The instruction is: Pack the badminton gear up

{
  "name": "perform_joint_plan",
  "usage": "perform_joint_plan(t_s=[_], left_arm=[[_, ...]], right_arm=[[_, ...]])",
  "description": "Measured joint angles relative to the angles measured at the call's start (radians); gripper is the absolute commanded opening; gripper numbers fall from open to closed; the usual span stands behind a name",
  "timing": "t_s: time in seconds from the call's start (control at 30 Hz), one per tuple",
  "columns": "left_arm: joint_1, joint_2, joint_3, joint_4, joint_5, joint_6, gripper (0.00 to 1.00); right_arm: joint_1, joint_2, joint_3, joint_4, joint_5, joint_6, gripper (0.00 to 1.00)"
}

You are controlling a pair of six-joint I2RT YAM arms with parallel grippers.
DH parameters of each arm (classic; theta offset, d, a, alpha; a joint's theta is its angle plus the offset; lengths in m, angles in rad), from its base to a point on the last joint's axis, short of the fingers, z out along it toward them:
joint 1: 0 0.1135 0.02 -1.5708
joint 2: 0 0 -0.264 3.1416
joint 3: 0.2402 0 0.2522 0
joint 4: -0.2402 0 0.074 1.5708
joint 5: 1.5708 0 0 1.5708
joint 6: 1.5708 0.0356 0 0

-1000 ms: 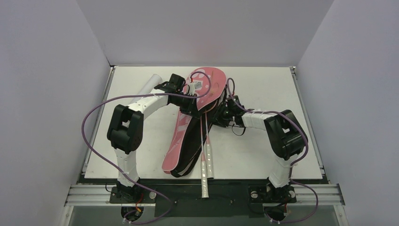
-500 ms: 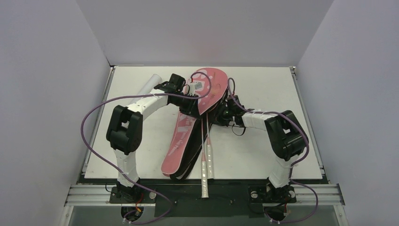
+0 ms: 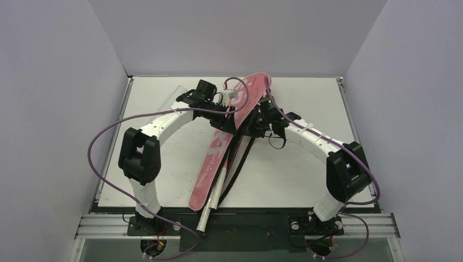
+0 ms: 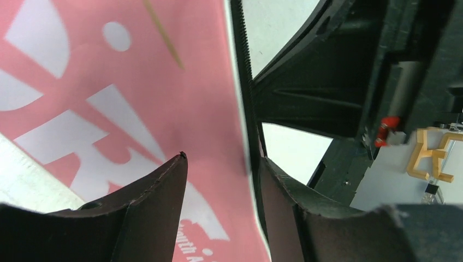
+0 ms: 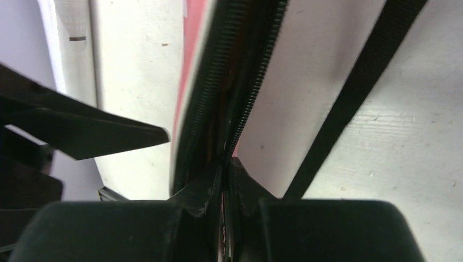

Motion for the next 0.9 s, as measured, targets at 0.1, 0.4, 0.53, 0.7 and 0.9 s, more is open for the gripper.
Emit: perform_joint_plan(t_s=[0.1,0.4,0.53,0.7,0.9], left_arm=[[-0.028,0.000,0.000,0.001,0.000,-0.001,0.64],[-0.106,-0.019,0.003,0.011,0.000,-0.008,0.76],[-0.116,-0.079,-0.046,0.031,-0.001,-0.016,0.77],[-0.154,-0.142,-0.113,0.067,-0.055,-0.002,0.77],[-0.239,-0.177,-0.187,0.106,-0.204,0.049,0.73]], right_arm=[[0.011,-0.017,0.041,-0.053,0.000,0.007,0.00],[0.014,-0.026,0.129,-0.167,0.002,0.026,0.00],[0.014,-0.026,0.138,-0.179,0.002,0.041,0.00],[0.014,-0.025,0.151,-0.197,-0.002,0.060,0.00],[0.018,-0.025,0.158,-0.232,0.000,0.083,0.00]])
